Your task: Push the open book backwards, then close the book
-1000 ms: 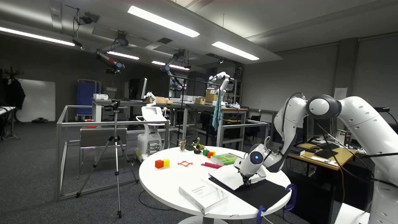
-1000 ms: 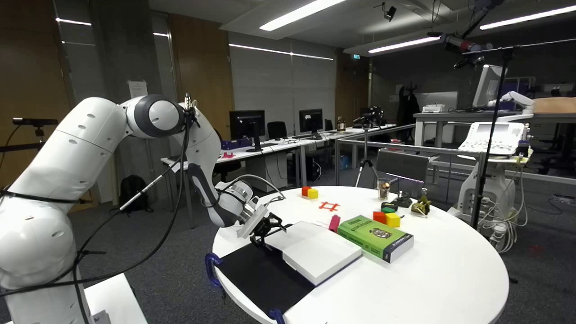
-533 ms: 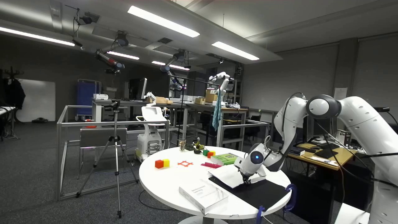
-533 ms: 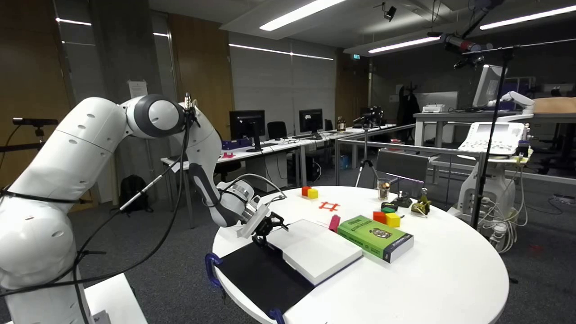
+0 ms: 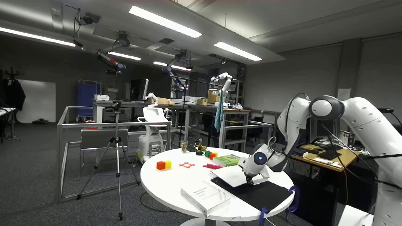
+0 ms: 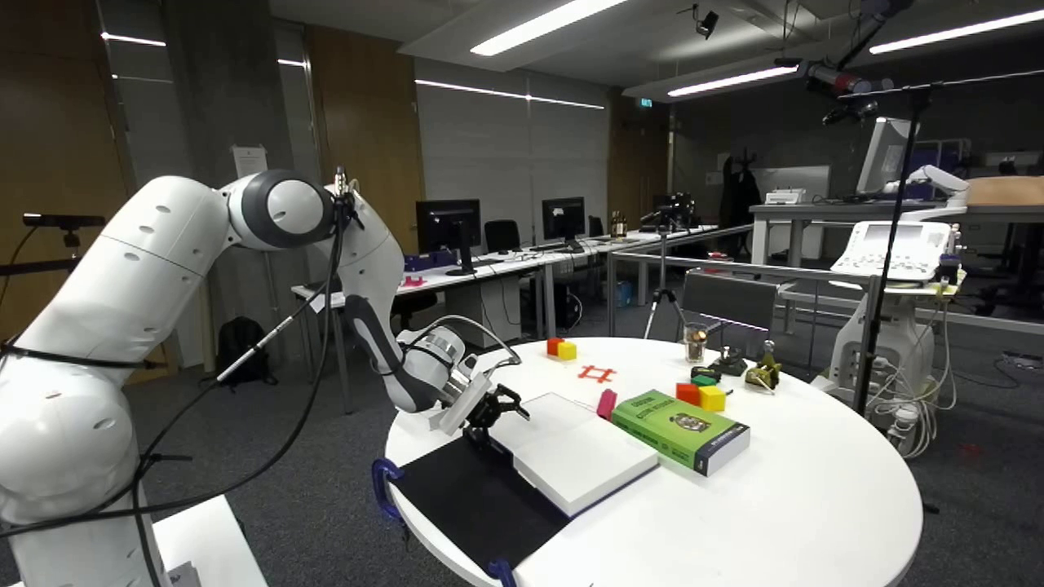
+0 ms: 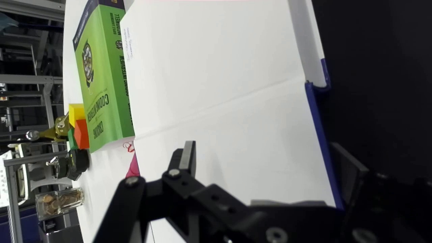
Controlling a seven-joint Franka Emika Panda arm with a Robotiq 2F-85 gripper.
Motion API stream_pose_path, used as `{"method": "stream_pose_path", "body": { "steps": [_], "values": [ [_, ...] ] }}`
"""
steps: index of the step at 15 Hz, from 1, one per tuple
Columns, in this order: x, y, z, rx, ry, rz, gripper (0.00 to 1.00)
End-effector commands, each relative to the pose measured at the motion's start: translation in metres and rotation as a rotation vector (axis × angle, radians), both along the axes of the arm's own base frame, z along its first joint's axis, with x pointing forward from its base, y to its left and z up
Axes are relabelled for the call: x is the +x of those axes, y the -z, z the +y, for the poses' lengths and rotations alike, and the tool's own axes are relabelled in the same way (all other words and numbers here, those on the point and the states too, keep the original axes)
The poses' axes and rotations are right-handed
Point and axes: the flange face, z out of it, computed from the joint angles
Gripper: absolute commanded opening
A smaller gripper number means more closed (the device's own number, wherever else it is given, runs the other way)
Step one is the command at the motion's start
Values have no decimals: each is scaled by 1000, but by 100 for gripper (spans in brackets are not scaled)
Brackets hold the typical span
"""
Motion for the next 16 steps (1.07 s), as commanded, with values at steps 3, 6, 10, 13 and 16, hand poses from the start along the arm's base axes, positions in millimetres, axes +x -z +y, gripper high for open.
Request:
{"method": "stream_pose_path", "body": {
  "steps": [3,6,10,13,16],
  "values": [
    [6,-22,-16,-1,35,-81,100],
    [7,-28,-23,5,50,-109,100],
    [7,-33,-28,14,58,-141,100],
    [7,-39,-32,21,63,-167,100],
    [7,-45,-36,29,74,-192,100]
  ]
}}
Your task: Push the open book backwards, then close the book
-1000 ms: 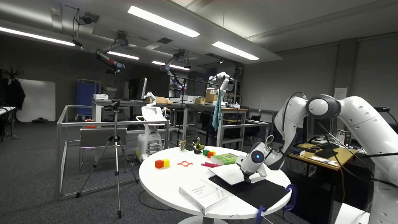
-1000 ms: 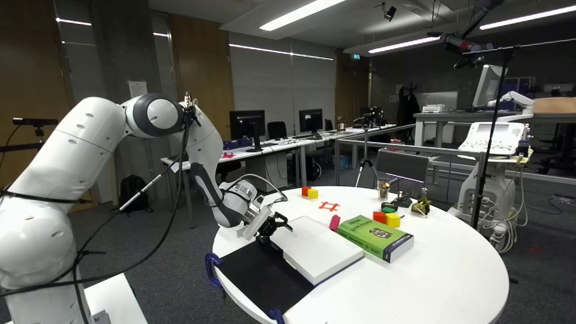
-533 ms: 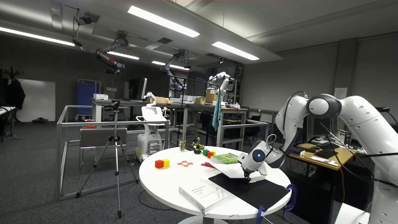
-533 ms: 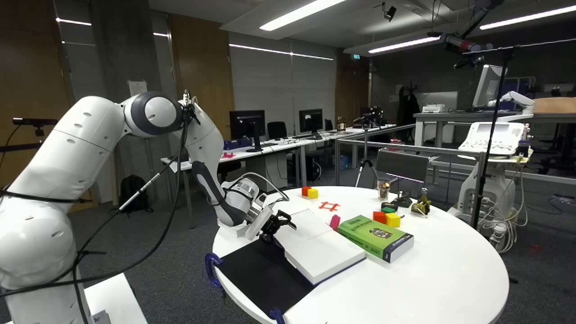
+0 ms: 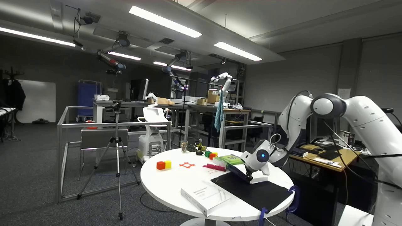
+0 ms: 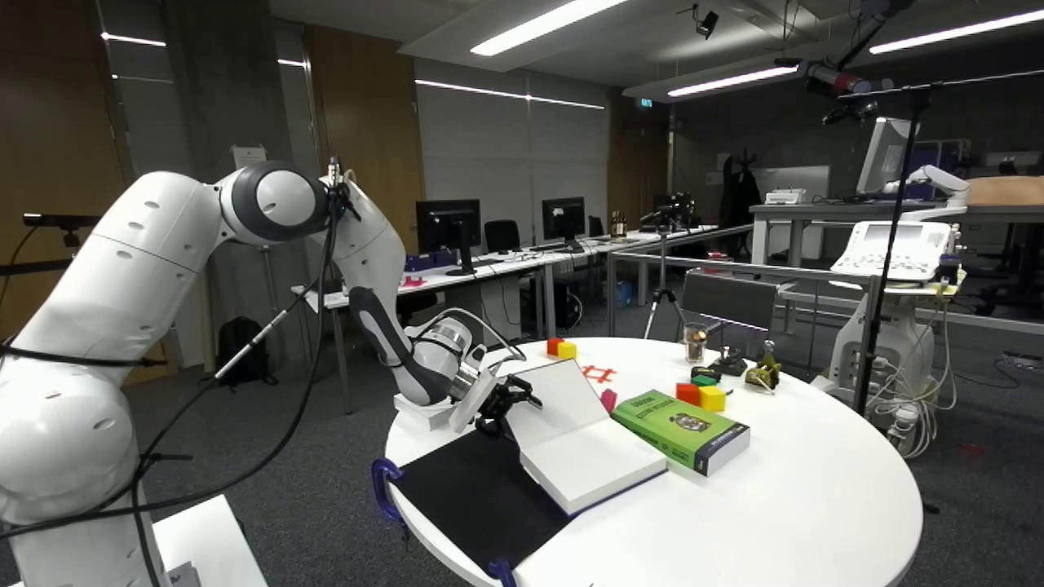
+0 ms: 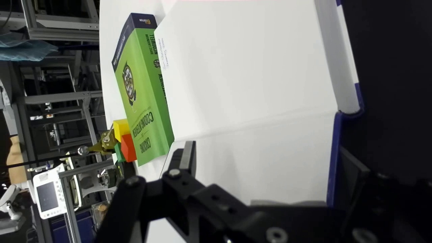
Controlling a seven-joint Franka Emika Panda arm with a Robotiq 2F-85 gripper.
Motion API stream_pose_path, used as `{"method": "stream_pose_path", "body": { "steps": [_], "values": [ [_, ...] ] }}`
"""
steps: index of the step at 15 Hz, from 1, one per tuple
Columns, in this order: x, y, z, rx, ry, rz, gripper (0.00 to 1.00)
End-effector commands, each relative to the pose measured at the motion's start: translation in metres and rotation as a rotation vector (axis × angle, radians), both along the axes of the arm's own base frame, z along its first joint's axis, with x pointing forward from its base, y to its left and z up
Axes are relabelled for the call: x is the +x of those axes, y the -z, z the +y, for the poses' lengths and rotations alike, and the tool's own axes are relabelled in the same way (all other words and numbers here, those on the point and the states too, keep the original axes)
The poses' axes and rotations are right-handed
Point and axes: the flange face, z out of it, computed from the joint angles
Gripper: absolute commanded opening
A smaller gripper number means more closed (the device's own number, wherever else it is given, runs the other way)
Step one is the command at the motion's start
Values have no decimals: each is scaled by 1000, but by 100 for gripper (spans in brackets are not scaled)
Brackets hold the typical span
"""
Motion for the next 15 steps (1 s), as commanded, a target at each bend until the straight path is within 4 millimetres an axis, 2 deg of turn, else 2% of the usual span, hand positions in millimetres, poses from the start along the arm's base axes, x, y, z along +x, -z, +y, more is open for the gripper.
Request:
{"method": "stream_pose_path", "body": {
  "steps": [1,8,15],
  "values": [
    [-1,-26,-12,-5,15,-63,100],
    [2,-46,-19,36,70,-125,100],
    [-8,-60,-34,115,206,-176,100]
  ]
}}
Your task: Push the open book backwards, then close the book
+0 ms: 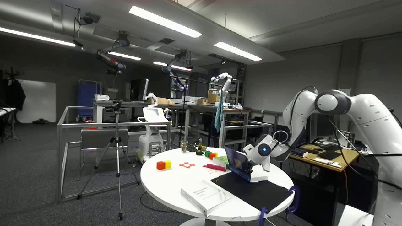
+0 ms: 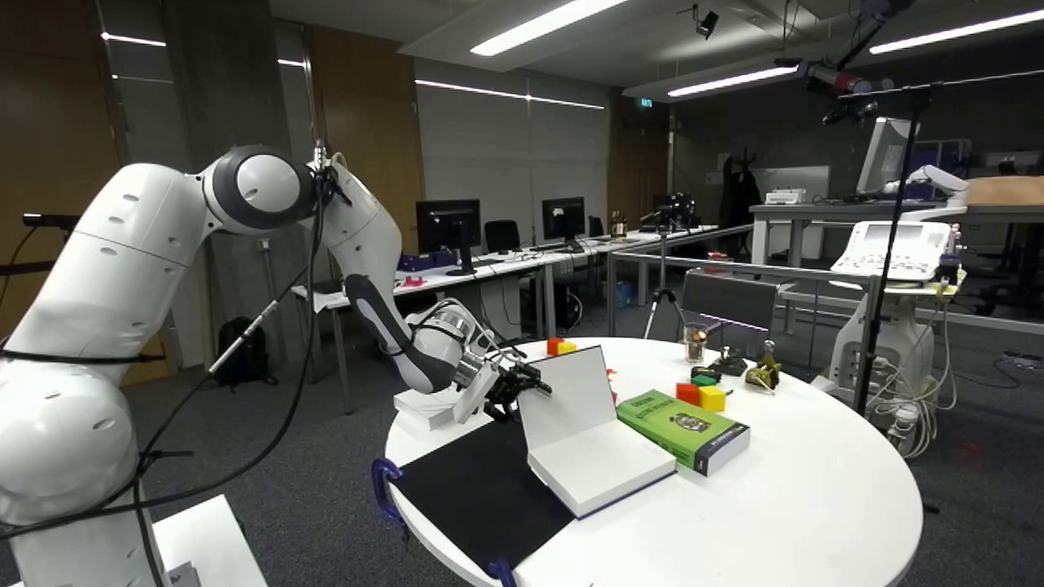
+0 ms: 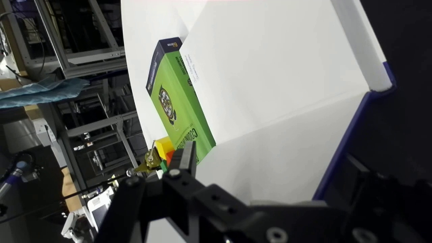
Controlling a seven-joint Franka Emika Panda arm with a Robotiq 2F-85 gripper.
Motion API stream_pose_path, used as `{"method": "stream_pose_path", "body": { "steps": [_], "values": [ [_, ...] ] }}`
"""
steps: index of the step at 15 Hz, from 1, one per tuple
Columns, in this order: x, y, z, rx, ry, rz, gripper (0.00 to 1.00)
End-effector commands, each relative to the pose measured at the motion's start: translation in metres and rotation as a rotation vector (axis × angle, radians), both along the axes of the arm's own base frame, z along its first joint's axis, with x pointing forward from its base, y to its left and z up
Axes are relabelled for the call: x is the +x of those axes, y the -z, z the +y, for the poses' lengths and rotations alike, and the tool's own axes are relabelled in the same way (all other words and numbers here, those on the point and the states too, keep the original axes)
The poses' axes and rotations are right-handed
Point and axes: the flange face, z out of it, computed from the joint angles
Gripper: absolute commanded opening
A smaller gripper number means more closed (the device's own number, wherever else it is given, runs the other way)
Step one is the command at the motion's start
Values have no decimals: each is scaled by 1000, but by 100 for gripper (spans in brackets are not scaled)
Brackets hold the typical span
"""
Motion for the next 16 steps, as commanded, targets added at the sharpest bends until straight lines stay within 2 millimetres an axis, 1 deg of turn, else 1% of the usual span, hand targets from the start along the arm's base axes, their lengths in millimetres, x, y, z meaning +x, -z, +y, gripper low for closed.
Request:
{"method": "stream_pose_path", "body": {
  "steps": [1,6,12,16],
  "values": [
    [-14,-26,-14,33,94,-37,100],
    [-19,-44,-23,94,196,-59,100],
    [-19,-66,-31,128,249,-91,100],
    [-20,-75,-44,146,292,-109,100]
  ]
}}
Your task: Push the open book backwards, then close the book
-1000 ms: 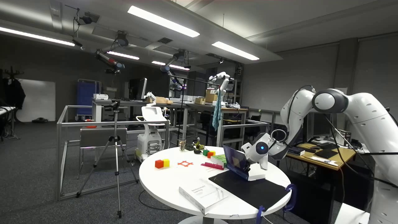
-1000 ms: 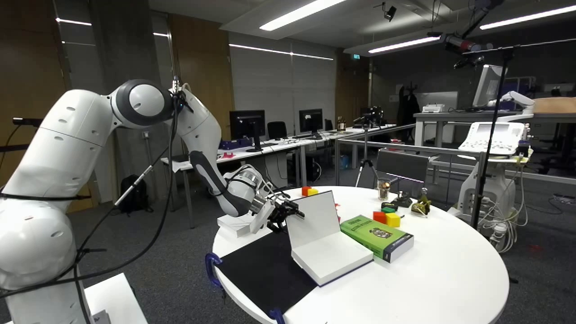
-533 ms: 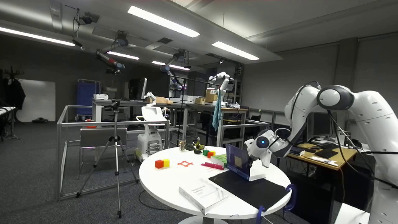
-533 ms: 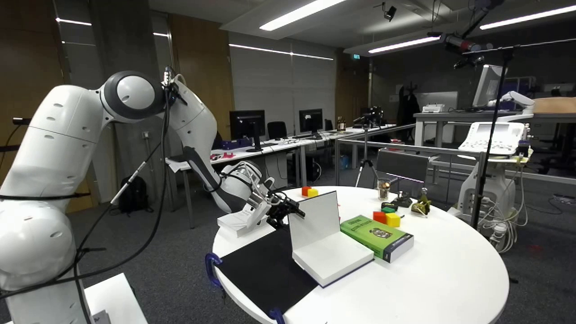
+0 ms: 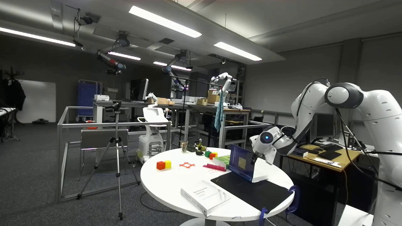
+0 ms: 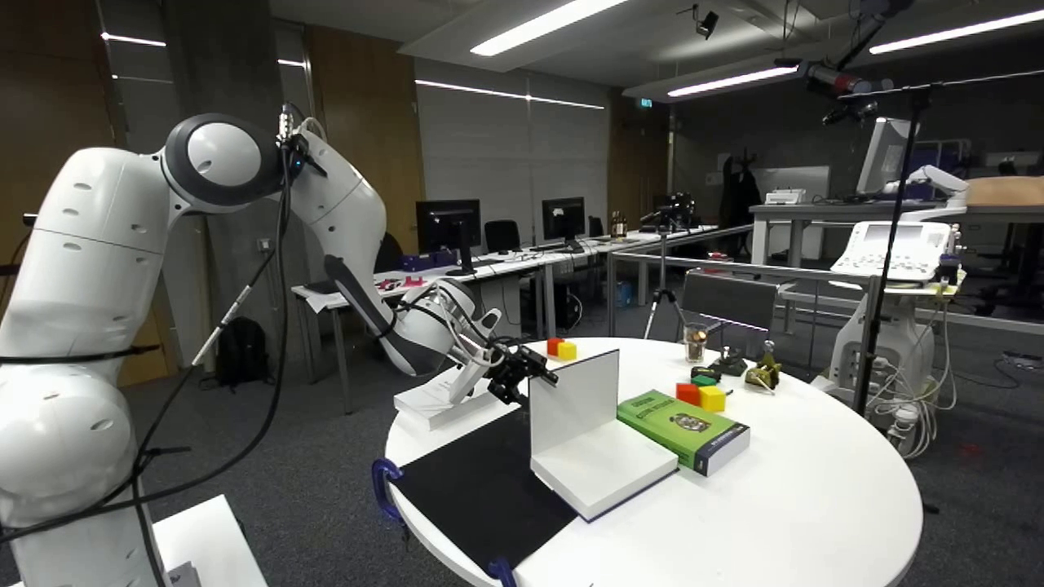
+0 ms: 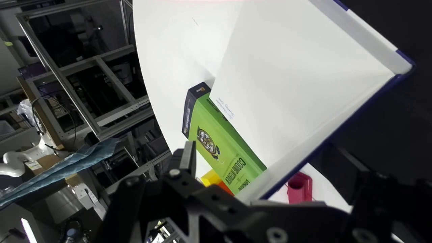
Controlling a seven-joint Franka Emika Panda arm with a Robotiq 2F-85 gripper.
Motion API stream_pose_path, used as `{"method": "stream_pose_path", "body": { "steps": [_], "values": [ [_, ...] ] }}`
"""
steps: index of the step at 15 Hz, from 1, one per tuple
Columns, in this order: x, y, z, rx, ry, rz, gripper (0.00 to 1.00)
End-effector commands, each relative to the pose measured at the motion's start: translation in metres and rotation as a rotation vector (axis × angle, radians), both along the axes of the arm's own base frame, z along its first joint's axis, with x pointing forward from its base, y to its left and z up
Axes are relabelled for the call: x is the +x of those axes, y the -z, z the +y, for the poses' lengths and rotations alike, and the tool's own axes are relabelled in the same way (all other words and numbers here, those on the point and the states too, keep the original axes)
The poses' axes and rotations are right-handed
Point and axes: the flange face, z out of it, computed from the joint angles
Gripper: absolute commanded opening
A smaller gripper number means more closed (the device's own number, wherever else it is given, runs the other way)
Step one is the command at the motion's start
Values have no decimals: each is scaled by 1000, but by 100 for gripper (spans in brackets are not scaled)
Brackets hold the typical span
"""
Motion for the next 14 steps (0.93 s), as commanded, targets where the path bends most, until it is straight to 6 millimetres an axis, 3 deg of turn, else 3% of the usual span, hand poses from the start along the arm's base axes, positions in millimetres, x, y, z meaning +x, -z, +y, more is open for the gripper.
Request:
{"method": "stream_pose_path", "body": {
  "steps": [1,14],
  "values": [
    [-11,-20,-17,7,61,-22,100],
    [-42,-16,-71,98,222,-18,100]
  ]
}}
